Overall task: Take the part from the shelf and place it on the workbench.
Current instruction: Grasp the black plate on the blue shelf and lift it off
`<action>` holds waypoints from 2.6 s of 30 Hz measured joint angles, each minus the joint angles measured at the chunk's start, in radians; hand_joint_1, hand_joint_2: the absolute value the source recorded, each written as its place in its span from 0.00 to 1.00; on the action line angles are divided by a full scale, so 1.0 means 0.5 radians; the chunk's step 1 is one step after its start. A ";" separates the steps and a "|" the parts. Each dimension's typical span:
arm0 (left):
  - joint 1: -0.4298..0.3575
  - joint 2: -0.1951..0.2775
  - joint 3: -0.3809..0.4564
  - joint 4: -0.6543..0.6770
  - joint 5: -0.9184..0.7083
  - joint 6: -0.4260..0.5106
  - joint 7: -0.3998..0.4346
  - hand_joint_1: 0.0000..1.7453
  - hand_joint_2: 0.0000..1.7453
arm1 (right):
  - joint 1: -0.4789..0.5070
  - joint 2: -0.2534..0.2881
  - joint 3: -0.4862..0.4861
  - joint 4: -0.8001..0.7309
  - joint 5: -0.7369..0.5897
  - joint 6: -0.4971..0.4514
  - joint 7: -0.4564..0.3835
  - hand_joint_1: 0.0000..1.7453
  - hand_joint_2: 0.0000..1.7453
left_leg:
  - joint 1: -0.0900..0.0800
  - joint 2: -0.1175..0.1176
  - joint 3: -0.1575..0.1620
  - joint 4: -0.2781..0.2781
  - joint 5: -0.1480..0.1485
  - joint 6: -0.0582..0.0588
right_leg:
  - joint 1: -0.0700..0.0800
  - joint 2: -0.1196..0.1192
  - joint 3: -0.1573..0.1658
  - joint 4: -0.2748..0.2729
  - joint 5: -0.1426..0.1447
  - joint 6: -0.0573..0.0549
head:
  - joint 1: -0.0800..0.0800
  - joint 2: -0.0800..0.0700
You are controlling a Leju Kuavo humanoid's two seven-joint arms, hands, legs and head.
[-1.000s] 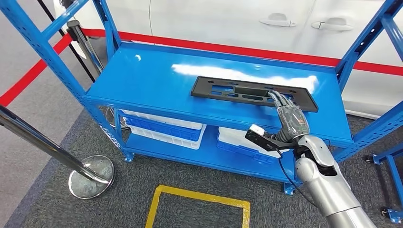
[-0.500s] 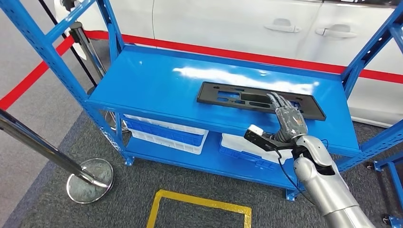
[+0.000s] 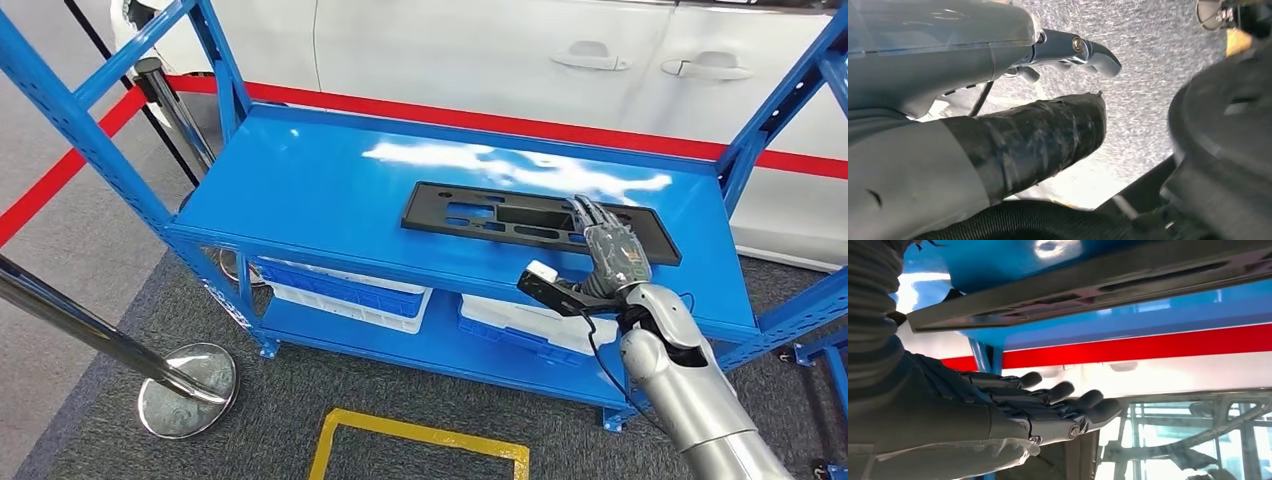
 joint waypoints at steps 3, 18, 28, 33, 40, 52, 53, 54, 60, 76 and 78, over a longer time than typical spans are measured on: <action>0.001 0.003 0.000 0.000 -0.002 -0.003 -0.002 0.00 0.00 | -0.001 0.003 0.001 0.003 0.011 0.016 0.003 0.00 1.00 | 0.006 0.002 -0.172 0.319 -0.127 -0.015 | -0.003 -0.008 0.041 -0.017 -0.019 -0.025 | -0.002 0.000; 0.006 0.021 0.001 0.005 -0.019 -0.014 0.013 0.00 0.00 | -0.010 0.064 0.101 0.074 0.069 0.052 0.006 0.00 1.00 | 0.008 0.001 -0.047 -0.073 0.117 0.080 | 0.004 0.000 -0.032 0.324 -0.278 0.045 | 0.000 0.000; 0.003 0.035 0.001 0.008 -0.037 -0.062 -0.007 0.00 0.00 | -0.001 0.064 0.224 0.145 0.133 0.120 0.001 1.00 1.00 | -0.002 -0.006 0.094 -0.060 -0.016 0.028 | -0.004 -0.002 -0.065 0.045 0.035 0.030 | 0.000 0.000; 0.004 0.057 0.000 0.008 -0.045 -0.090 -0.007 0.00 0.00 | -0.022 0.064 0.302 0.181 0.142 0.183 -0.007 1.00 1.00 | -0.001 -0.002 0.114 -0.080 -0.014 0.038 | -0.003 0.007 -0.051 0.027 0.018 0.016 | 0.000 0.000; 0.004 0.079 0.002 0.008 -0.053 -0.100 -0.014 0.00 0.00 | -0.042 0.064 0.354 0.225 0.135 0.189 -0.027 1.00 1.00 | 0.003 -0.001 0.133 -0.114 -0.027 0.024 | 0.003 0.005 -0.035 0.027 0.006 0.004 | 0.001 0.000; 0.006 0.080 0.008 0.008 -0.062 -0.107 -0.021 0.00 1.00 | -0.064 0.041 0.387 0.219 0.071 0.181 -0.048 1.00 1.00 | 0.003 0.001 0.151 -0.110 -0.030 0.003 | 0.003 0.005 -0.011 0.024 0.006 0.004 | 0.001 0.000; 0.007 0.081 0.008 0.008 -0.064 -0.107 -0.023 0.00 1.00 | -0.062 0.034 0.389 0.209 0.058 0.181 -0.055 1.00 1.00 | 0.003 0.001 0.151 -0.109 -0.030 0.003 | 0.003 0.005 -0.011 0.024 0.006 0.004 | 0.001 0.000; 0.008 0.081 0.008 0.008 -0.067 -0.107 -0.027 0.00 1.00 | -0.060 0.027 0.392 0.196 0.044 0.181 -0.064 1.00 1.00 | 0.002 0.001 0.151 -0.109 -0.030 0.003 | 0.003 0.005 -0.011 0.023 0.006 0.004 | 0.001 0.000; 0.012 0.089 0.013 0.008 -0.088 -0.111 -0.044 0.00 1.00 | -0.032 -0.043 0.396 0.072 -0.018 0.144 -0.142 1.00 1.00 | 0.001 0.002 0.150 -0.106 -0.033 0.004 | 0.001 0.006 -0.010 0.023 0.007 0.005 | 0.001 0.000; 0.026 0.033 0.071 0.008 -0.089 -0.011 0.005 0.00 1.00 | 0.460 -0.155 0.107 -0.814 1.277 -1.101 0.023 1.00 1.00 | 0.016 0.011 0.159 -0.153 0.025 0.063 | -0.001 0.004 -0.047 0.097 -0.058 0.054 | 0.001 0.000; 0.026 0.032 0.073 0.008 -0.102 -0.022 0.004 0.00 1.00 | 0.507 -0.165 0.083 -0.878 1.333 -1.109 0.005 1.00 1.00 | 0.023 0.017 0.152 -0.162 0.037 0.072 | -0.007 0.003 -0.140 0.322 -0.195 0.064 | 0.001 0.000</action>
